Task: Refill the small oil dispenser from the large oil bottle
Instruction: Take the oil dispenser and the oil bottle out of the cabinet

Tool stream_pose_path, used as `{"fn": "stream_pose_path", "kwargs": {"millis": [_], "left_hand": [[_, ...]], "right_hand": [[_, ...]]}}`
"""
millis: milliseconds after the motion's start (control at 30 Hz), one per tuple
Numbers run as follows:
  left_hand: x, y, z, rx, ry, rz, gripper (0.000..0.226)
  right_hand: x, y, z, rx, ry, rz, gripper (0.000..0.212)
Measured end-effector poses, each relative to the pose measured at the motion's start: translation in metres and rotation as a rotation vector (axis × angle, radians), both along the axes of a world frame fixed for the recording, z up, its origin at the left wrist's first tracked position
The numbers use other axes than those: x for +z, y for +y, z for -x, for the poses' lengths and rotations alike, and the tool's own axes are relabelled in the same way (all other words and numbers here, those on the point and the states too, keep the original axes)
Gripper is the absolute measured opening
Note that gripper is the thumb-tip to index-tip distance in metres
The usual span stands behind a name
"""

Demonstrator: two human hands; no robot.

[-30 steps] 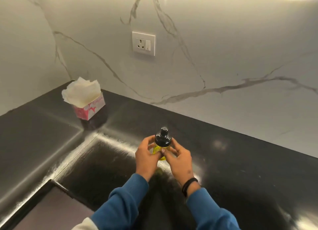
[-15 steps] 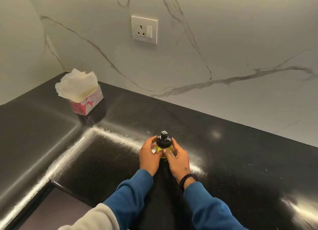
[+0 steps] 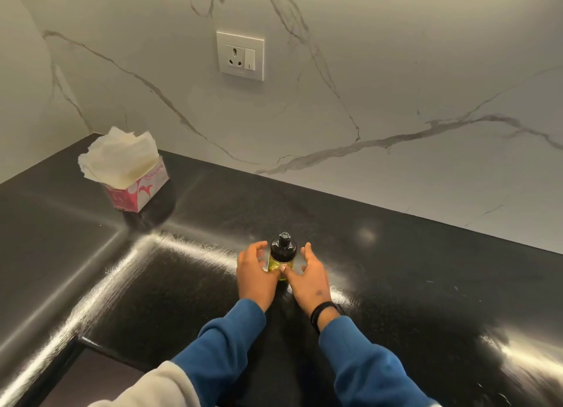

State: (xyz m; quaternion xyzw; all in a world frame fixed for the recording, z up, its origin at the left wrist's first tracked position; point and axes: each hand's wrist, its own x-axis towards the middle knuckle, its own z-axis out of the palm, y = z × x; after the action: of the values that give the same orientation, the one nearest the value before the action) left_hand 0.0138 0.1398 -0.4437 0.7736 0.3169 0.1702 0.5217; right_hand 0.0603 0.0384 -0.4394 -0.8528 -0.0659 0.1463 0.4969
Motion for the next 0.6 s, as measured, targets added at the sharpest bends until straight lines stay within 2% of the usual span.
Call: {"fn": "stream_pose_path", "kwargs": {"millis": [100, 267, 433, 600], "left_hand": [[0.026, -0.003, 0.011, 0.004, -0.107, 0.053, 0.045], [0.116, -0.011, 0.002, -0.052, -0.408, 0.085, 0.029], [0.224, -0.016, -0.018, -0.126, -0.751, 0.030, 0.031], [0.329, -0.035, -0.039, -0.238, -1.064, -0.135, 0.023]], "right_hand": [[0.030, -0.003, 0.007, -0.083, -0.150, -0.020, 0.081], [0.117, -0.006, 0.004, -0.129, -0.342, -0.242, 0.046], [0.222, -0.017, -0.005, -0.145, -0.552, -0.447, 0.028], [0.323, -0.034, -0.014, -0.218, -0.832, -0.560, 0.027]]}}
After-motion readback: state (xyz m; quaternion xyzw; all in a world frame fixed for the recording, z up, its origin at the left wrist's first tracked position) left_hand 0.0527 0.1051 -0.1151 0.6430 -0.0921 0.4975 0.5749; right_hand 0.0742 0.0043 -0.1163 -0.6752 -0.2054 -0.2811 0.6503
